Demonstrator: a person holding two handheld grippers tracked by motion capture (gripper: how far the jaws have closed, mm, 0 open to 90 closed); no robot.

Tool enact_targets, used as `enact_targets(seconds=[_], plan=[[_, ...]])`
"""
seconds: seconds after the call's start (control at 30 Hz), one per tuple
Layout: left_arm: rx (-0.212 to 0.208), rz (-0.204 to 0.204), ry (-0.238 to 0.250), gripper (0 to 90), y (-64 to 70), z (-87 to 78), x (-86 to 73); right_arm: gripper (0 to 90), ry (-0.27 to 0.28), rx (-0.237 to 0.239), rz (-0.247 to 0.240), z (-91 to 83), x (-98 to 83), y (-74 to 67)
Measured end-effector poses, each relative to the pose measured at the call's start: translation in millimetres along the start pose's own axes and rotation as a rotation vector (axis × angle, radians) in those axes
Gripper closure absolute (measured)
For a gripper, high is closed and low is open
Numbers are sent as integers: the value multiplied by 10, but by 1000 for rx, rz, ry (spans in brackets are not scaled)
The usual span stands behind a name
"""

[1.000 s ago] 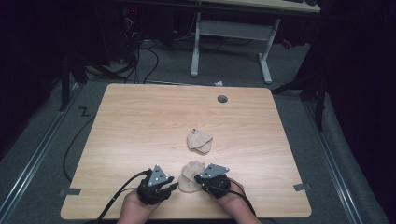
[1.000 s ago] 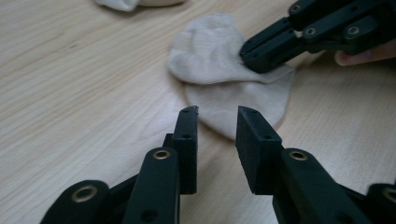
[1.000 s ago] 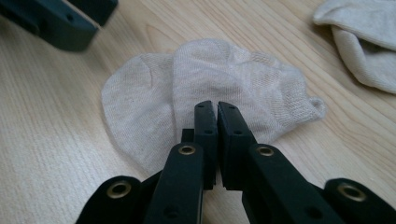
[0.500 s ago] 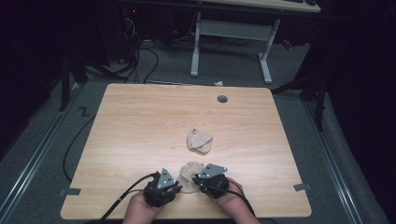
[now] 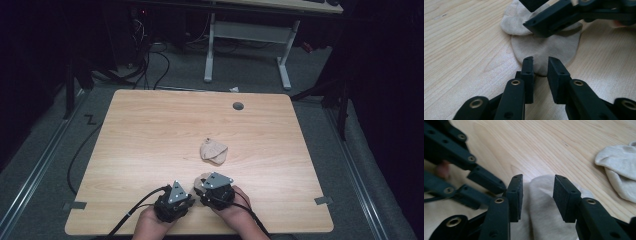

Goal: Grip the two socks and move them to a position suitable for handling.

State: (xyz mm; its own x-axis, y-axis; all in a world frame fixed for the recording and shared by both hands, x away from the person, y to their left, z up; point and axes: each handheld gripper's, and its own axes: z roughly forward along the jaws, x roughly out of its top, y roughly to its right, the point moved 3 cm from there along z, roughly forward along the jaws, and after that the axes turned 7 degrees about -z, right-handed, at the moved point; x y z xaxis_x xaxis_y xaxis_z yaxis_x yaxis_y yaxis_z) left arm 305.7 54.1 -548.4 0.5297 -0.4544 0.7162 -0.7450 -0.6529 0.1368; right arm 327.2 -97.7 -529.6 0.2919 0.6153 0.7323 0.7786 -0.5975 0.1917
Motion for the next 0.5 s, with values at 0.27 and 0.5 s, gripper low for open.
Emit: enact_targets(seconds=[0.27,0.5], plan=[[1,-8,-1,752,-1,0,2,595,-56,-15,0,149,-5,24],[4,-7,1,753,2,1,0,820,-79,-58,-1,160,-20,53]])
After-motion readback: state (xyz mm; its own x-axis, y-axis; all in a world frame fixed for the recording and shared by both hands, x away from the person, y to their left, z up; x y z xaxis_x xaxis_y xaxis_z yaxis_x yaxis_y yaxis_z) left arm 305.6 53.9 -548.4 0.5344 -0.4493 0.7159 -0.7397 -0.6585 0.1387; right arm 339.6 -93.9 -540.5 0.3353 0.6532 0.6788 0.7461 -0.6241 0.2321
